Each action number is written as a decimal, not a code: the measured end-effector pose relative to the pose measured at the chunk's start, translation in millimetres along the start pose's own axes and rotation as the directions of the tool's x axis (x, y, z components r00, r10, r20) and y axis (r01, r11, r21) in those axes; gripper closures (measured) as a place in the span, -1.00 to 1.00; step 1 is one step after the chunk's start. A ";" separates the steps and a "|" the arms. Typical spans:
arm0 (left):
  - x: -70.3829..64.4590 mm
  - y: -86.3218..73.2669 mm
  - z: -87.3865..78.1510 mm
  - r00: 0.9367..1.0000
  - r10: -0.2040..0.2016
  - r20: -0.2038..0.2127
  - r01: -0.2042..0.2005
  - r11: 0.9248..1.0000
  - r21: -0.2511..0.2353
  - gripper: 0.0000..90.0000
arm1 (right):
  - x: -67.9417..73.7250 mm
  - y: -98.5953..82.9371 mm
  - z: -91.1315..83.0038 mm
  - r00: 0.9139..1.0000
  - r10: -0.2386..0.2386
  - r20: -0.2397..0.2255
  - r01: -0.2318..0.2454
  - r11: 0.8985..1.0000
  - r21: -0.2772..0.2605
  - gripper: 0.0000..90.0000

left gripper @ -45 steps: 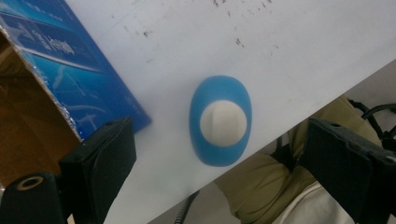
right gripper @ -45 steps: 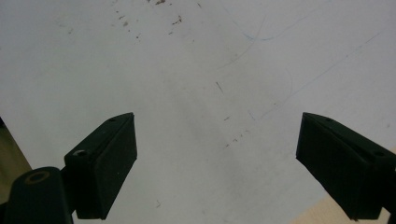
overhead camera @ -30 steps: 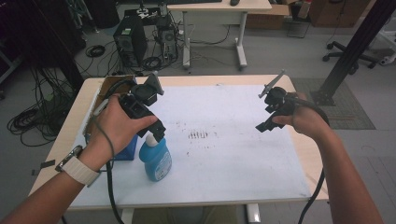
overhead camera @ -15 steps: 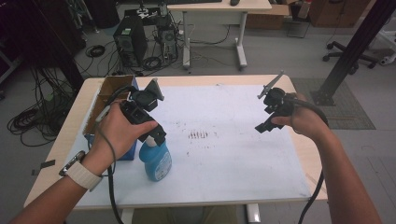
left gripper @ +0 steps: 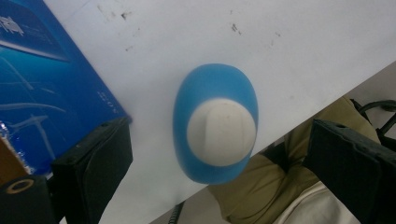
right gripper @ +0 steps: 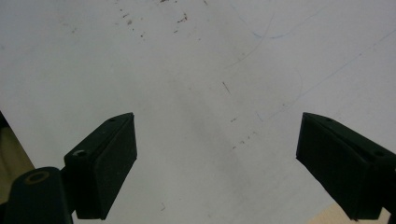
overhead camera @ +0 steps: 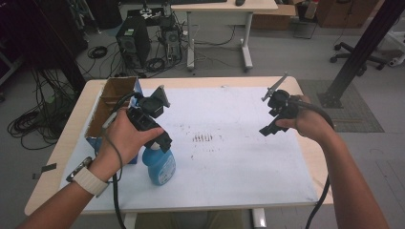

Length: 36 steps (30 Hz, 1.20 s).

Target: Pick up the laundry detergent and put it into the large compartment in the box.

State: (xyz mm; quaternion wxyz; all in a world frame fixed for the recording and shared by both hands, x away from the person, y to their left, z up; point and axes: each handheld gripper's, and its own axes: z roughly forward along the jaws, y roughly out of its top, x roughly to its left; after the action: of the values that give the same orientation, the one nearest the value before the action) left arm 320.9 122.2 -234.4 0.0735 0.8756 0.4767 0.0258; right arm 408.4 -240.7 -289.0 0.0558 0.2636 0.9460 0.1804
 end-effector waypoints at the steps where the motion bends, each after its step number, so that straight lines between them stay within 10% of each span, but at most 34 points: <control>1: 0.0 0.0 0.0 1.000 0.000 0.000 0.000 1.000 0.000 -0.83 | 0.0 0.0 0.0 1.000 0.000 0.000 0.000 1.000 0.000 -0.72; 36: 2.9 -1.1 40.8 0.999 -0.015 0.034 0.014 0.999 0.034 -0.81 | 0.3 2.0 2.5 1.000 -0.002 -0.004 0.002 1.000 0.006 -0.72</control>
State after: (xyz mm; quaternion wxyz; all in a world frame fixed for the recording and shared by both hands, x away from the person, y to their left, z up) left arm 326.2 120.9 -275.0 0.0671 0.8736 0.4819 0.0024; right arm 409.6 -238.2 -290.6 0.0531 0.2622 0.9469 0.1782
